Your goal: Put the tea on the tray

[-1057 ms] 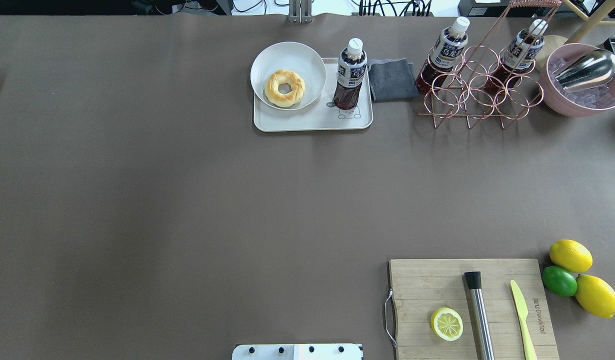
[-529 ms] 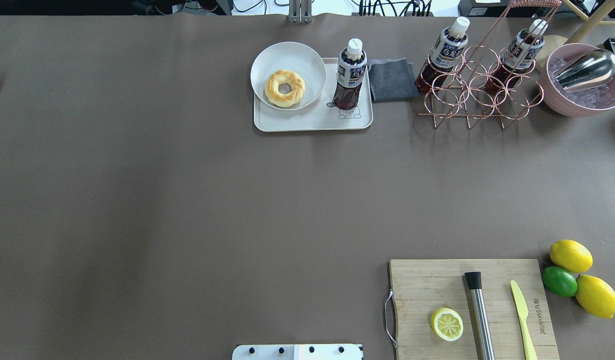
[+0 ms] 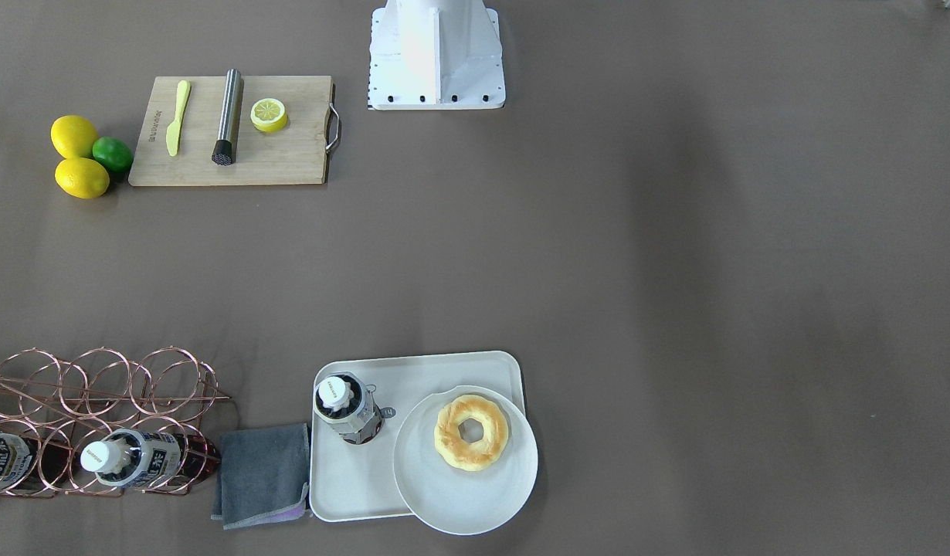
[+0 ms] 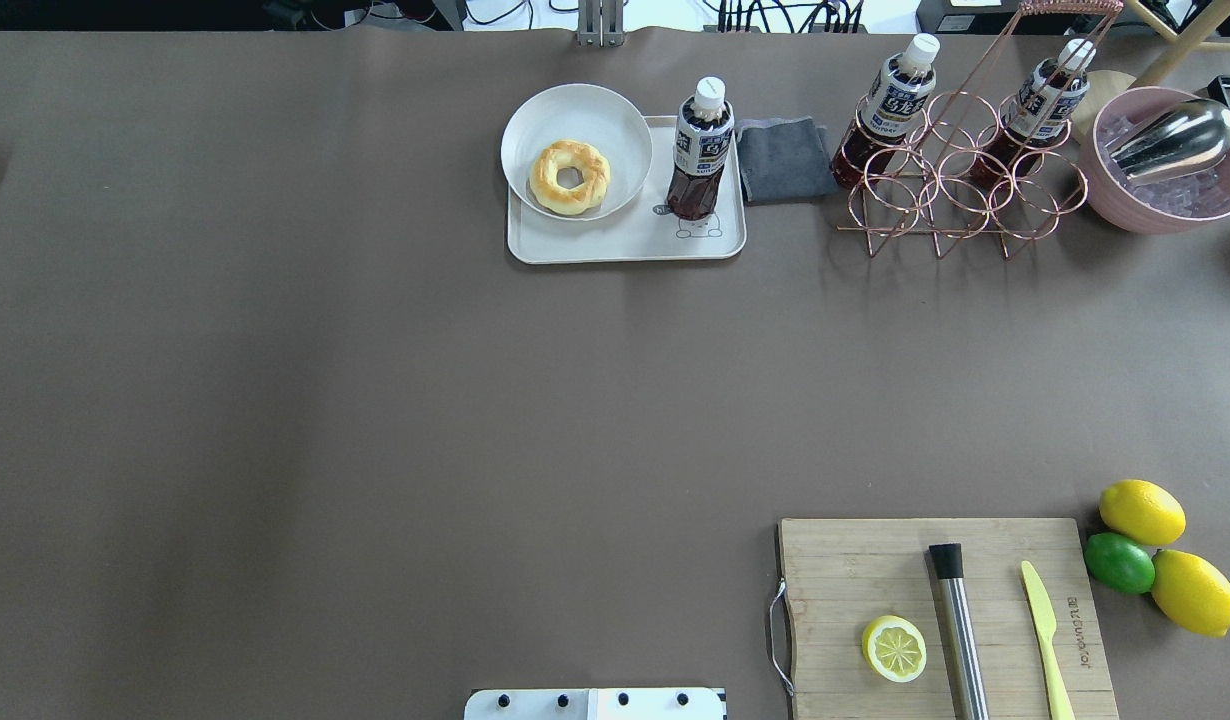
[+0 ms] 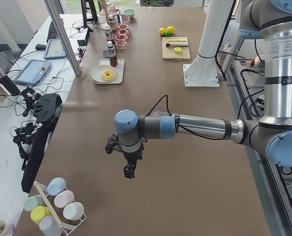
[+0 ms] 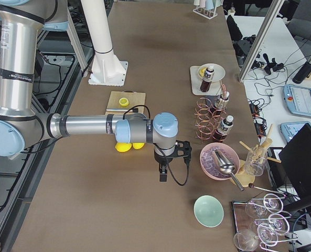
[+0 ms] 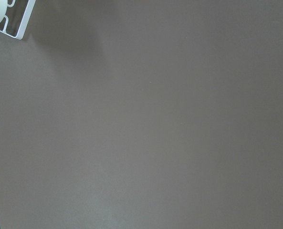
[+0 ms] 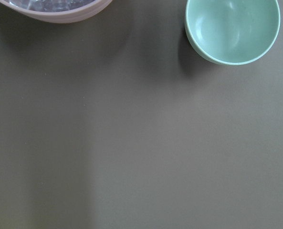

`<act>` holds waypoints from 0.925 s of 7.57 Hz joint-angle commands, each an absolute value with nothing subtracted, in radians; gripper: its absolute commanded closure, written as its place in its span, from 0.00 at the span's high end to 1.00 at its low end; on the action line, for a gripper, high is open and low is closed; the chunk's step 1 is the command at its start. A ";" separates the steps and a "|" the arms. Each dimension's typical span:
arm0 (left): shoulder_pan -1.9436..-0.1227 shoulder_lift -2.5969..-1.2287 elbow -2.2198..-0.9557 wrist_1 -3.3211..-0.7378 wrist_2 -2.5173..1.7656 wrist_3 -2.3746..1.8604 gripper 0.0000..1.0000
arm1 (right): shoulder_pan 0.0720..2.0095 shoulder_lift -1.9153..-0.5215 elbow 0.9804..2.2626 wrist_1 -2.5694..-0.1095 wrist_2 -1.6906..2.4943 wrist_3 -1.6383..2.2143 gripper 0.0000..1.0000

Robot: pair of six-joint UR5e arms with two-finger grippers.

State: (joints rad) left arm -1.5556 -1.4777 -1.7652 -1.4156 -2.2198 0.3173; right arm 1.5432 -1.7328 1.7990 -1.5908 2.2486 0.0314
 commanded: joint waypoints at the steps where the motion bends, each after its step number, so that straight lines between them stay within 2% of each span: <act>1: -1.565 -1.476 -1.761 -1.416 -2.220 0.321 0.97 | 1.543 -1.735 1.799 -1.591 2.249 0.031 1.00; 7: -1.592 -1.470 -1.736 -1.416 -2.226 0.316 0.97 | 1.543 -1.744 1.799 -1.592 2.255 0.035 1.00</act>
State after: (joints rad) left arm -1.5884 -1.4682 -1.7405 -1.4158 -2.2248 0.3158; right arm 1.5433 -1.7436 1.8002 -1.5923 2.2547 0.0323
